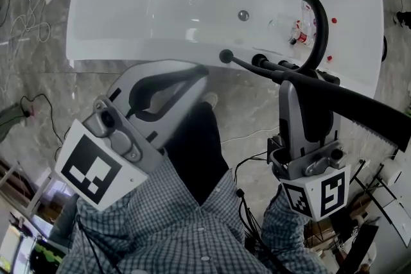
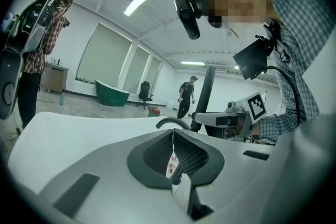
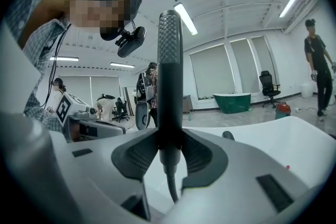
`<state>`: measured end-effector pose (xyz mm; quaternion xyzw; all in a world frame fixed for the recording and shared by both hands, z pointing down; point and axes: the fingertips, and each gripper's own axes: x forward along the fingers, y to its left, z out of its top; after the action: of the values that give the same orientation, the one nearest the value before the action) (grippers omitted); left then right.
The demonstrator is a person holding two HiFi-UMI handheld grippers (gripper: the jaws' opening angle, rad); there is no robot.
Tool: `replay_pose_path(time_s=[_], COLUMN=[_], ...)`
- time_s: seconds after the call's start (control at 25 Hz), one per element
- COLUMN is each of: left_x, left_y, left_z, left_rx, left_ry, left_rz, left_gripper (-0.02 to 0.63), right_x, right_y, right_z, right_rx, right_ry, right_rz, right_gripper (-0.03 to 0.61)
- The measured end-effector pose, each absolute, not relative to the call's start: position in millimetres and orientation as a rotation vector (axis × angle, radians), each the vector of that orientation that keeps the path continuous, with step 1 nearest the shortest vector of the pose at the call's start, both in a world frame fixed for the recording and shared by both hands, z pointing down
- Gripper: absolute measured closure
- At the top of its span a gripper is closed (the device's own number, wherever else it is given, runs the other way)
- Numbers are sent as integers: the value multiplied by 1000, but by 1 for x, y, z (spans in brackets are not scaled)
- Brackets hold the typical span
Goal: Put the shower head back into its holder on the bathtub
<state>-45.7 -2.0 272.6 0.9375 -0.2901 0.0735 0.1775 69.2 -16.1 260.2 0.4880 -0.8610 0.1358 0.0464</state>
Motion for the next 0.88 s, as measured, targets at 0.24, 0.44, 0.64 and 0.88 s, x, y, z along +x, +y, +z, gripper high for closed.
replay_pose_path(time_s=[0.24,0.44,0.64,0.88], left_x=[-50,-50,-56,-66], left_y=[2,7,10,14], left_z=[292,311,328,350], left_rx=[2630,2612,2590,2565], left_ry=[-817,-812,-822,-833], left_rz=[212,211,220,224], left_gripper=[600,599,599,599], right_x=[61,54,49,42], right_y=[-17,-18,-19,-19], right_z=[280,298,316,339], right_rx=[1458,1430,1420,1401], right_ry=[-2633,-2638,-2638,-2637], right_rz=[390,406,429,430], right_gripper=[443,443,443,443])
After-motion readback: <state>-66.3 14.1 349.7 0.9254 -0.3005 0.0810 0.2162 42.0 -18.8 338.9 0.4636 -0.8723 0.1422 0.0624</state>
